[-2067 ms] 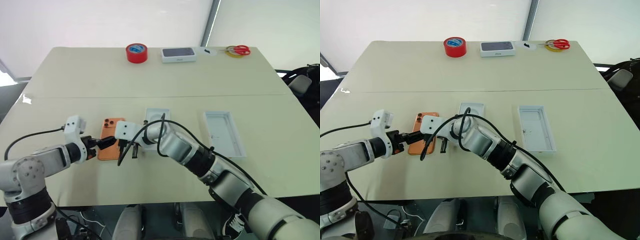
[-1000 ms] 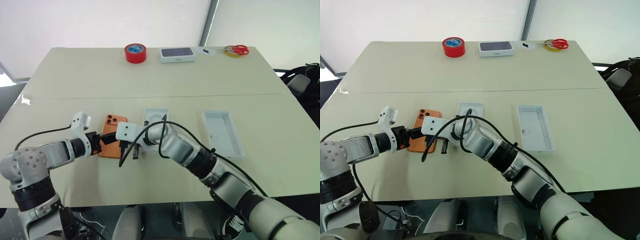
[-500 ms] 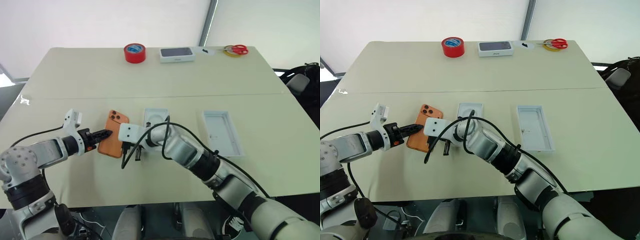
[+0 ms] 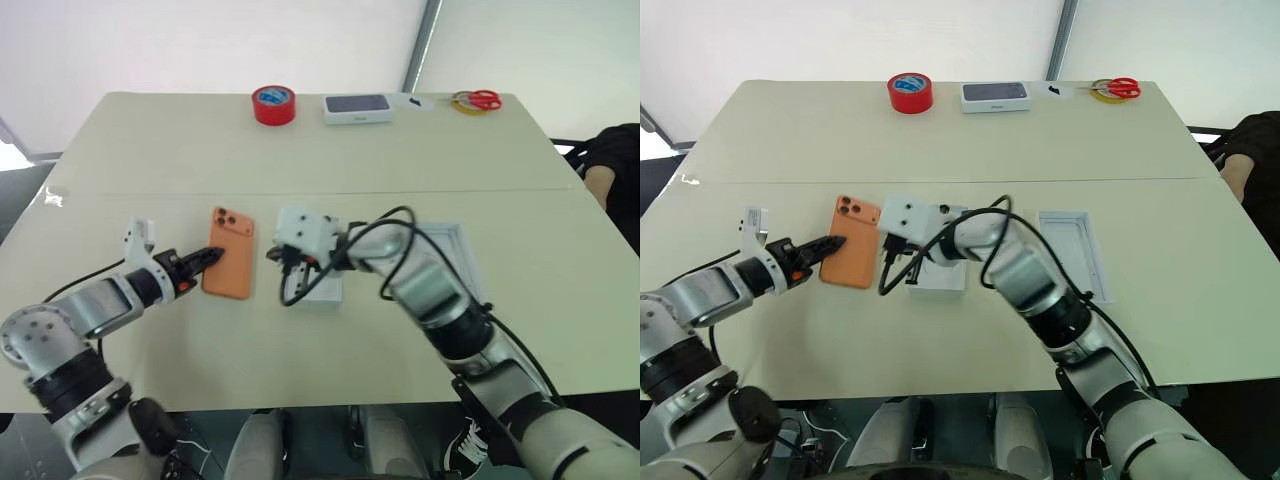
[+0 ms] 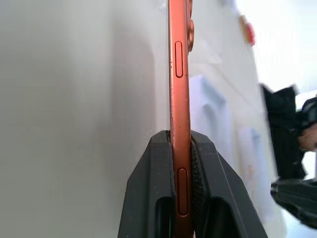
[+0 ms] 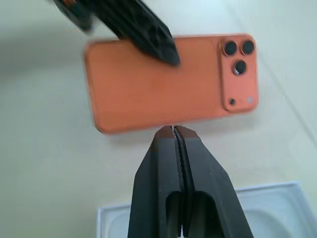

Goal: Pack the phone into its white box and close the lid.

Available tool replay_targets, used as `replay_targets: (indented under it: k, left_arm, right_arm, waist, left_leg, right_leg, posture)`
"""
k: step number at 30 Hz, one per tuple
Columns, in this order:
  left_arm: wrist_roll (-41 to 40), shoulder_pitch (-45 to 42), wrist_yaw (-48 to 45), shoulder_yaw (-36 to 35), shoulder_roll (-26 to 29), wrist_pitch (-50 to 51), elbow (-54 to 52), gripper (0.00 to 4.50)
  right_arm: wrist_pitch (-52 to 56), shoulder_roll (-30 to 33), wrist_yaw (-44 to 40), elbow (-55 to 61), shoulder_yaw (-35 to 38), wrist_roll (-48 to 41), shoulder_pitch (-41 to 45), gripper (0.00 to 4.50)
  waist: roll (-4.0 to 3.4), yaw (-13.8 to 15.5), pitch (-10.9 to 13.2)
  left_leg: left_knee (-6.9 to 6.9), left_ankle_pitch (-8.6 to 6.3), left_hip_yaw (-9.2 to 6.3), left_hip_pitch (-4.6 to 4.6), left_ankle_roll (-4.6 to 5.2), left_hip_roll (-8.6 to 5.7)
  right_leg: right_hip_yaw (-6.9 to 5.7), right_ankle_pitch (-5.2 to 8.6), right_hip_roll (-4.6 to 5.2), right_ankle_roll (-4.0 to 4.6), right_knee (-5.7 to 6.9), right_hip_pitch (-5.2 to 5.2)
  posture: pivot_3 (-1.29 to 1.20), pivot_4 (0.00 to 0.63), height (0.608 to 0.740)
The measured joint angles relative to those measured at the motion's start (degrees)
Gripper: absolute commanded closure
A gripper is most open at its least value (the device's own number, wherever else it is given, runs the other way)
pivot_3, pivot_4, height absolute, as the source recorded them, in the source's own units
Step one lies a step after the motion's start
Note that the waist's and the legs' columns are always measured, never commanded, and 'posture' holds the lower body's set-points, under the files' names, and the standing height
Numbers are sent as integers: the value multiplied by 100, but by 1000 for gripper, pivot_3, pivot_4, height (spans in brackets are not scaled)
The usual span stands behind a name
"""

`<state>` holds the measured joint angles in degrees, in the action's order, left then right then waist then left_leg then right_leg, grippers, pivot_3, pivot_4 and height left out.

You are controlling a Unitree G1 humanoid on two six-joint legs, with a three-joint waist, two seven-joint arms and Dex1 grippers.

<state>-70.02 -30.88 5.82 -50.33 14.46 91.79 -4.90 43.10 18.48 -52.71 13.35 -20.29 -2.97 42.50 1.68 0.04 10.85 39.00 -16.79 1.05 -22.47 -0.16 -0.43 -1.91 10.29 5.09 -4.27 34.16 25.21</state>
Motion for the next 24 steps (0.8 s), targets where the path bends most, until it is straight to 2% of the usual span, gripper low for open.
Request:
replay_targets:
  k: [3, 7, 12, 18, 24]
  left_arm:
    - [-510, -76, 551, 75, -380, -136, -82, 4456]
    - [-1087, -61, 1405, 704, -885, -618, -93, 4456]
    - [-1106, -54, 1844, 1518, -1242, -1182, 94, 4456]
    - [-888, -81, 1901, 2277, -1358, -1706, 528, 4456]
    - [-867, -131, 1817, 2612, -1233, -1900, 666, 4456]
  right_arm:
    - [-22, 525, -235, 128, 666, -423, -309, 4500]
    - [-236, 1156, -408, 112, 1297, -822, -962, 4500]
    - [-565, 1826, -379, -57, 1686, -852, -1705, 4500]
    - [-692, 1984, -199, -64, 1795, -907, -1951, 4500]
    - [-756, 2070, -44, -68, 1878, -923, -1953, 4500]
  waist:
    - [2, 23, -1]
    - [5, 63, 1]
    - [6, 63, 2]
    - [7, 65, 2]
    - [7, 79, 2]
  left_leg:
    - [1, -3, 7, 1, 6, -4]
    - [-1, -3, 8, 1, 6, 3]
    - [4, -1, 18, 3, 8, 2]
    - [4, -1, 19, 3, 9, 2]
    - [9, -1, 15, 3, 9, 5]
  right_leg:
    - [3, 0, 6, 0, -4, -1]
    - [3, 1, 0, 1, -4, 1]
    - [10, 12, -4, 20, -7, -2]
    - [12, 13, -17, 19, -7, -1]
    - [11, 15, -15, 20, -9, -7]
  posture:
    - [0, 150, 732]
    - [0, 150, 732]
    - [0, 150, 732]
    - [0, 150, 732]
    - [0, 150, 732]
